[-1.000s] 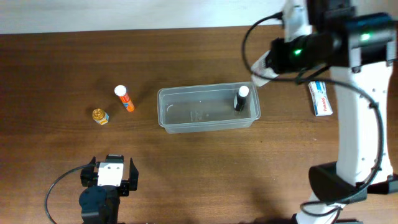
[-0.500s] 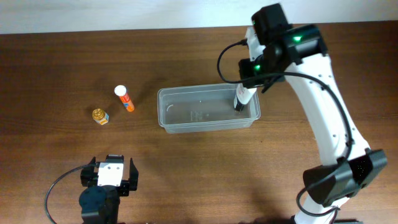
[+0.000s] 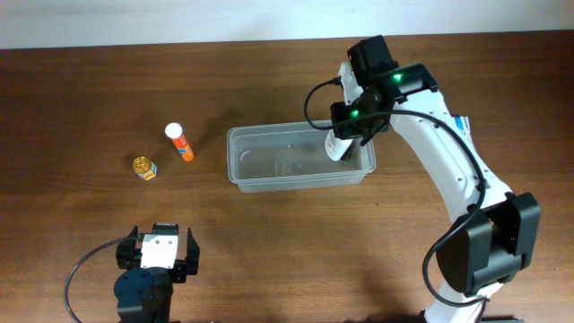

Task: Pack container
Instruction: 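Lift the white dropper bottle and carry it over the container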

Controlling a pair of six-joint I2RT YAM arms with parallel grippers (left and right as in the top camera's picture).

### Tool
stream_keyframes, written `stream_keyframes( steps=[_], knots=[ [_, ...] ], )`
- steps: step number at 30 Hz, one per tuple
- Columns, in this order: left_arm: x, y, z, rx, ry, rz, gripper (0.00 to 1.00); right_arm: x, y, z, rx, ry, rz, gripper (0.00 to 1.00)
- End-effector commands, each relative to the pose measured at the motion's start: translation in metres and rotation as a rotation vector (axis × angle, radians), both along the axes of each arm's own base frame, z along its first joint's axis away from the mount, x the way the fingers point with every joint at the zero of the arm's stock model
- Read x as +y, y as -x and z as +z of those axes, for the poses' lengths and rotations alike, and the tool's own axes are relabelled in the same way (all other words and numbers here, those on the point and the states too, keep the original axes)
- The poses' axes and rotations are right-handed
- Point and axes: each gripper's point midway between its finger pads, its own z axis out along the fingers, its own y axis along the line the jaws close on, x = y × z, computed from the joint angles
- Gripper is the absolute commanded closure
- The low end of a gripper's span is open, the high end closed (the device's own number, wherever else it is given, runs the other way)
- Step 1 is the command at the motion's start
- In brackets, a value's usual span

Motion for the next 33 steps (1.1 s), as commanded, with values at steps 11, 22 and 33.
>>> stream_keyframes(
  steps=[11, 22, 33],
  knots=[
    [0.001, 0.001, -0.002, 0.007, 0.003, 0.013, 0.00, 0.007, -0.013, -0.031, -0.001, 0.015, -0.017, 0.80],
    [0.001, 0.001, -0.002, 0.007, 0.003, 0.013, 0.00, 0.020, -0.010, -0.044, -0.043, 0.175, 0.009, 0.75],
    [0.001, 0.001, -0.002, 0.007, 0.003, 0.013, 0.00, 0.017, -0.015, -0.054, -0.041, 0.199, -0.009, 0.74]
  ],
)
